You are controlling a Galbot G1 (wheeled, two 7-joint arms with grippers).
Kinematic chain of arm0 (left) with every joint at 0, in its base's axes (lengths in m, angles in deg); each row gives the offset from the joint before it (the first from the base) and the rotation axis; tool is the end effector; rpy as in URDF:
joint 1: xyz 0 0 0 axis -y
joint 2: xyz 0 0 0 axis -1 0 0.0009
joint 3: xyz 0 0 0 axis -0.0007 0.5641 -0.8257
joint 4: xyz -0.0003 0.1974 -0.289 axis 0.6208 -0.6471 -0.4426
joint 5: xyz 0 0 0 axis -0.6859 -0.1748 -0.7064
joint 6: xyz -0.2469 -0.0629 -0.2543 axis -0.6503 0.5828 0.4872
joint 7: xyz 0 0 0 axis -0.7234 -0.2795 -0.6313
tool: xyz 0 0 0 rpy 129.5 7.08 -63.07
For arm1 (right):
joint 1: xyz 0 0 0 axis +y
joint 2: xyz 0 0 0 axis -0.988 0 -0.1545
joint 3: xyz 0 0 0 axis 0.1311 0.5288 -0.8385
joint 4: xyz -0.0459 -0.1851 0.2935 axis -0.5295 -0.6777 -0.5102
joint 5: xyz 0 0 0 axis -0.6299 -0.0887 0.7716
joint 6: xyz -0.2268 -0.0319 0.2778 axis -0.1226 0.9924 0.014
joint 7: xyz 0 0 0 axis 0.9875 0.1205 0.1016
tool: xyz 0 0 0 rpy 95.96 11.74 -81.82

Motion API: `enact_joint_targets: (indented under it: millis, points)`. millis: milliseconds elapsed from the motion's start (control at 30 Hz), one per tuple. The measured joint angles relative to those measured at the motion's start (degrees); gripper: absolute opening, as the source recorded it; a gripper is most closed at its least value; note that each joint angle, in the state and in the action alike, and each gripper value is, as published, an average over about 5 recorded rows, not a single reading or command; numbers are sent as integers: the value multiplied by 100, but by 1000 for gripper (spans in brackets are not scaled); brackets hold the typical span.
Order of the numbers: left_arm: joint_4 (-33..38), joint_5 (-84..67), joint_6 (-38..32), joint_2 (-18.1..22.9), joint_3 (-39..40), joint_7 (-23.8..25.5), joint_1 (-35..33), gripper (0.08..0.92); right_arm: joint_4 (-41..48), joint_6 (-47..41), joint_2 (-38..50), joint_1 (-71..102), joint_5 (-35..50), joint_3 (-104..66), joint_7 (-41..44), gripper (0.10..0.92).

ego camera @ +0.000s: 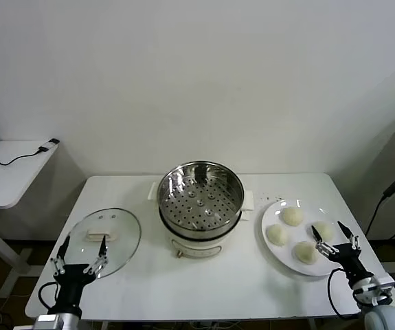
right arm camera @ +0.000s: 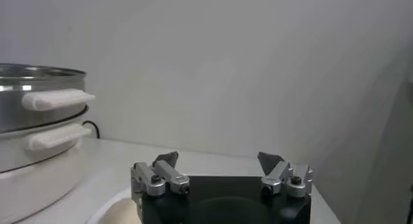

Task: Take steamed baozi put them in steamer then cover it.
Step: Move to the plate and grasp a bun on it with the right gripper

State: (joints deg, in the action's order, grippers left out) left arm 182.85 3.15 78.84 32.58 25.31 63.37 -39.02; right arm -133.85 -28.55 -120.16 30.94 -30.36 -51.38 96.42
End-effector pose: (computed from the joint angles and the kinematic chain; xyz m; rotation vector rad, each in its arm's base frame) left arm 0.1317 0.0741 -0.3100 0.1713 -3.0677 -0.2036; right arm 0.2316 -0.2285 -0.3539 0.2157 -2.9900 0.2119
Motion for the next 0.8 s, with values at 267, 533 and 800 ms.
enact_joint_targets:
  millis: [267, 533, 800]
  points:
    - [23, -1, 8, -23, 22, -7, -13, 823, 255, -469, 789, -502, -802, 224, 982, 823]
    - [75, -12, 1, -51, 69, -33, -68, 823, 857, -959, 2072, -1853, -1838, 1318, 2369, 823]
    - [93, -43, 37, -71, 82, -65, -54, 823, 1804, -1055, 2735, -4450, -2364, 3952, 3568, 823]
